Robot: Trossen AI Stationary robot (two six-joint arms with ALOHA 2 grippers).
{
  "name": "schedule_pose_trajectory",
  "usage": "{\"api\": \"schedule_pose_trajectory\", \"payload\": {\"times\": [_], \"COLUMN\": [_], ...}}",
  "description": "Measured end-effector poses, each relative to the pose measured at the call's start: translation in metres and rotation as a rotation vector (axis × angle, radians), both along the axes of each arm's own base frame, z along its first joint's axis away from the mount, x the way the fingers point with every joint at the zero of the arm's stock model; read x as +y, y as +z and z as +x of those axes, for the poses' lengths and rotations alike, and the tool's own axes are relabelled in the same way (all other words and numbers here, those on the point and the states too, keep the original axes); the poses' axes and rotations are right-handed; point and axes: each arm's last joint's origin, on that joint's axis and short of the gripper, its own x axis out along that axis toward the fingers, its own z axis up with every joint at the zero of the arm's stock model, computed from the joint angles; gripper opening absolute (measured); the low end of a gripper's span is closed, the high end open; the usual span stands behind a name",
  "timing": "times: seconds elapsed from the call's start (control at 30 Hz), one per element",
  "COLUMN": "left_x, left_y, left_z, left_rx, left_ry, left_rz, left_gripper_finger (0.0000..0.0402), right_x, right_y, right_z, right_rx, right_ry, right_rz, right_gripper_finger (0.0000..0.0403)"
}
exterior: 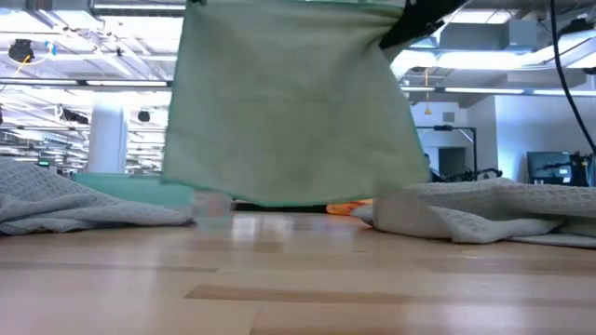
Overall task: Fold microfiber towels
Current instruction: Fold the green towel
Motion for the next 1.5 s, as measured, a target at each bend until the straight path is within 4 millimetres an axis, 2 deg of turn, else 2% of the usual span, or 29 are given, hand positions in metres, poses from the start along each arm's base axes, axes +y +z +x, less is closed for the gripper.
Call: {"api": "schedule_pose_trajectory", "payload": {"times": [0.17, 0.33, 0.57, 0.73, 0.9, 1.13, 1.33, 1.5], "left_x": [0.002, -0.008, -0.035, -0.058, -0.078, -0.109, -0.134, -0.156], "left_y": [0.002, -0.011, -0.034, -0.050, -0.068, -0.095, -0.122, -0.149], "left_z": [0.004, 0.008, 0.010, 0.009, 0.005, 0.002, 0.006, 0.014], "left_rx": [0.004, 0.066, 0.085, 0.056, 0.044, 0.047, 0.080, 0.164], "left_ry": [-0.004, -0.092, -0.216, -0.267, -0.288, -0.338, -0.377, -0.369], "left_rz": [0.040, -0.142, -0.357, -0.540, -0.671, -0.819, -0.934, -1.012], "left_gripper_finger": [0.0000, 0.0000, 0.0000, 0.0000, 0.0000, 0.0000, 0.0000, 0.0000], "right_x": [-0.007, 0.008, 0.042, 0.070, 0.098, 0.137, 0.169, 0.190], "right_y": [0.001, -0.016, -0.043, -0.053, -0.066, -0.099, -0.125, -0.137], "right_z": [-0.001, -0.004, -0.011, -0.010, 0.000, 0.016, 0.025, 0.028], "right_rx": [-0.003, 0.131, 0.342, 0.432, 0.512, 0.683, 0.781, 0.804], "right_ry": [-0.024, -0.005, 0.015, 0.092, 0.202, 0.291, 0.363, 0.423], "right_rz": [-0.020, 0.082, 0.250, 0.340, 0.412, 0.458, 0.497, 0.535], "right_gripper_finger": [0.0005, 0.0005, 0.0005, 0.0005, 0.0005, 0.0005, 0.0005, 0.0006]}}
